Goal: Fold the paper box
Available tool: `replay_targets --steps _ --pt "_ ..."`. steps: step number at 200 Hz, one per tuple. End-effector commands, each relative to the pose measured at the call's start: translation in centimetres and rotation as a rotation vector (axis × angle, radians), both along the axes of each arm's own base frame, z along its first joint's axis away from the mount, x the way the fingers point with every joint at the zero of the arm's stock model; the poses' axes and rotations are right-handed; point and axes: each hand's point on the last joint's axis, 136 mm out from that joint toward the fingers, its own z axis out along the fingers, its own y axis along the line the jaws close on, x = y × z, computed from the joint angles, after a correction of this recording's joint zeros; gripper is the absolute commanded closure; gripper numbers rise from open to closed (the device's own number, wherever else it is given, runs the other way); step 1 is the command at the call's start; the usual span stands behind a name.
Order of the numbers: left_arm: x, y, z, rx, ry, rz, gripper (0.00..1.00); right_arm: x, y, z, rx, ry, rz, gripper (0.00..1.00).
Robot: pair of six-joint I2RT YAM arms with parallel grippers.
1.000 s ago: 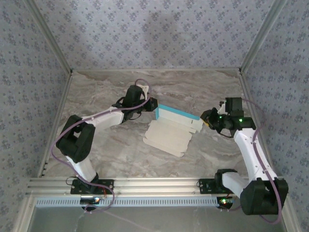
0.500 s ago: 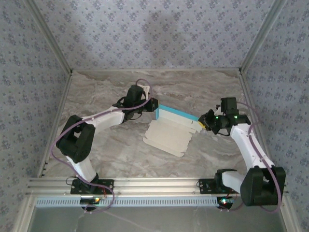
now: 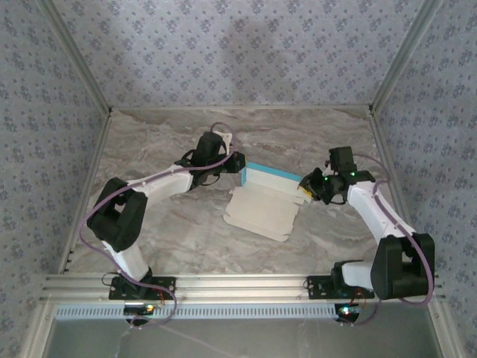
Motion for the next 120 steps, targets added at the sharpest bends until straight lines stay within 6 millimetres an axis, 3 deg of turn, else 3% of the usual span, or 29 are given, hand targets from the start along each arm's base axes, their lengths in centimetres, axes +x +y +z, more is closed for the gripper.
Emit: replay_targets --steps 1,36,60,77,120 --pt "-1.7 0.6 -3.0 0.091 0.094 -0.015 0.88 -0.7 -1.0 3.7 -0.025 -0.067 0.018 0.75" --pt "-1.5 0.4 -3.1 0.088 0.094 -0.015 0.88 -2.7 -0.2 5.6 0.004 -0.054 0.086 0.75" --pt "-1.4 0.4 -2.8 0.086 0.086 -0.017 0.88 -1.6 0.0 6.4 0.045 -0.064 0.042 0.73" --pt "-1.4 0.3 -2.6 0.083 0.085 -0.018 0.88 -0.5 0.4 5.8 0.083 -0.043 0.027 0.67" --pt "-1.7 -0.2 -2.7 0.076 0.092 -0.032 0.88 1.2 1.1 3.4 0.134 -0.015 0.016 0.62"
